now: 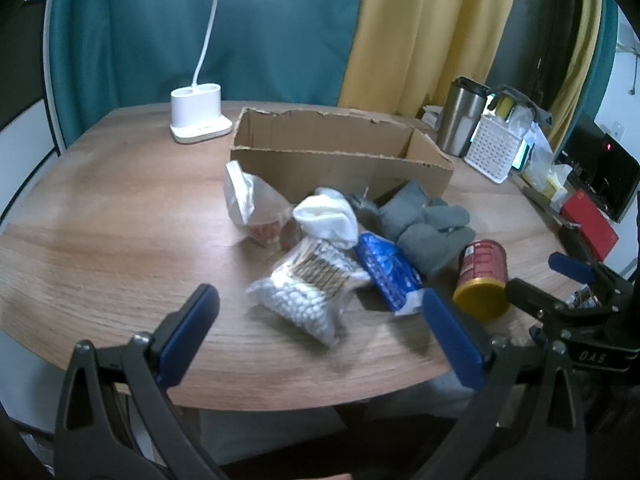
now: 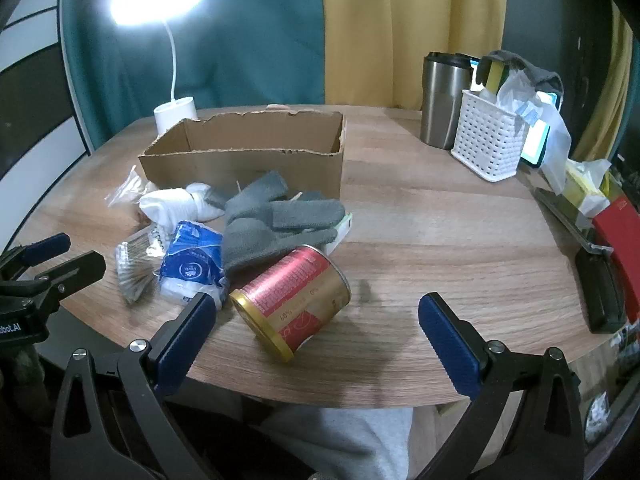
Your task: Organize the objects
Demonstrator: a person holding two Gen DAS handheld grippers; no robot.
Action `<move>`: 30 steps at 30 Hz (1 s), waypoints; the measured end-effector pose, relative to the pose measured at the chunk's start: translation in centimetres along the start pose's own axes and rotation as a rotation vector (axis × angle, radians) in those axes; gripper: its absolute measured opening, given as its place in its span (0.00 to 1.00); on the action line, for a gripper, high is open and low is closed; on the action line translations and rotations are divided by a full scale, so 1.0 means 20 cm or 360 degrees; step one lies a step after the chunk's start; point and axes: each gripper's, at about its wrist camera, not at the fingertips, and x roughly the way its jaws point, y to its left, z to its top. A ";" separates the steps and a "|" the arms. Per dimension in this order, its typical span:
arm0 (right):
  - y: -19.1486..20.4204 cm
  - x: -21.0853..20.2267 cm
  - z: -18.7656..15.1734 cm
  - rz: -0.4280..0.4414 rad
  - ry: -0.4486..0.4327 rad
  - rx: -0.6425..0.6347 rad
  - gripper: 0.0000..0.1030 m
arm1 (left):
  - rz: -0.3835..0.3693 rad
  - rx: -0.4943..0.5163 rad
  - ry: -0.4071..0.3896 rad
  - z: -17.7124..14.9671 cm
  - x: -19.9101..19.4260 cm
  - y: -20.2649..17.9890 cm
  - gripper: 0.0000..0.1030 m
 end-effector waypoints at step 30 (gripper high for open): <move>0.00 0.01 0.01 0.0019 0.0009 0.0011 1.00 | 0.0006 -0.0020 0.0009 0.01 0.00 0.00 1.00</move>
